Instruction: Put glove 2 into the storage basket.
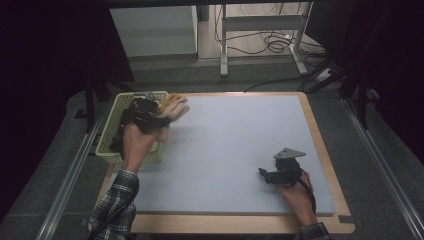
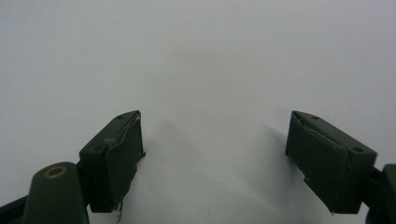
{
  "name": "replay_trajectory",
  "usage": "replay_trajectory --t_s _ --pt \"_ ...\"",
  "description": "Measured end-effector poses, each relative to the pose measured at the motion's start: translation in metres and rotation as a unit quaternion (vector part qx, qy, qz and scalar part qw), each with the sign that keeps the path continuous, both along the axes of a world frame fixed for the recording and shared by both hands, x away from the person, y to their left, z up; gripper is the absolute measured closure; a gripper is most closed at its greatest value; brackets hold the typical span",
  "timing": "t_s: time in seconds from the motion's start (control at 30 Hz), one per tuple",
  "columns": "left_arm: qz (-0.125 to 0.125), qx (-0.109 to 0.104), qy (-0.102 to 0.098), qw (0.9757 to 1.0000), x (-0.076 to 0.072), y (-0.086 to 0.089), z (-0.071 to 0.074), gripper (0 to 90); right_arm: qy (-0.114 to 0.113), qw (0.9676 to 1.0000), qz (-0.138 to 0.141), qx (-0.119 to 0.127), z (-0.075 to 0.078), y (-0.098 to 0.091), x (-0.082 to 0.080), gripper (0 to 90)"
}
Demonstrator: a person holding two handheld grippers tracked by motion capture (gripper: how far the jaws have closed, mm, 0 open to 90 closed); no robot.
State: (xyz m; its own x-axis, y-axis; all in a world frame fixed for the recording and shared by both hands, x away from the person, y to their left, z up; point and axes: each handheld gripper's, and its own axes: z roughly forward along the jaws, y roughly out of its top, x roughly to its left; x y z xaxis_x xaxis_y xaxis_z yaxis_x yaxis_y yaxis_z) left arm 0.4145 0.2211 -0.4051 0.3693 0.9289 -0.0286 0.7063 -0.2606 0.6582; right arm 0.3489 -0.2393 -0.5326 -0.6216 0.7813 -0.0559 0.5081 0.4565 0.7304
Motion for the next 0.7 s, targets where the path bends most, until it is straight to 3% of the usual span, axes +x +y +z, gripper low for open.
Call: replay_trajectory --t_s 0.2,0.37,0.53,0.7 --pt "0.047 0.005 -0.004 0.9989 0.006 0.036 0.0 55.6 0.0 1.0 0.0 0.0 0.0 0.0 0.0 18.4" --pt "0.077 0.01 0.0 0.997 0.016 0.06 -0.012 55.0 0.0 1.0 0.0 0.0 0.0 0.0 0.0 18.4" --pt "0.09 0.012 0.014 0.9958 0.027 0.07 -0.032 54.5 0.0 1.0 0.001 0.0 0.0 0.0 0.0 18.4" --pt "0.09 0.02 0.032 0.9952 0.039 0.069 -0.054 53.8 -0.001 1.0 0.001 0.0 0.0 0.0 0.0 18.4"
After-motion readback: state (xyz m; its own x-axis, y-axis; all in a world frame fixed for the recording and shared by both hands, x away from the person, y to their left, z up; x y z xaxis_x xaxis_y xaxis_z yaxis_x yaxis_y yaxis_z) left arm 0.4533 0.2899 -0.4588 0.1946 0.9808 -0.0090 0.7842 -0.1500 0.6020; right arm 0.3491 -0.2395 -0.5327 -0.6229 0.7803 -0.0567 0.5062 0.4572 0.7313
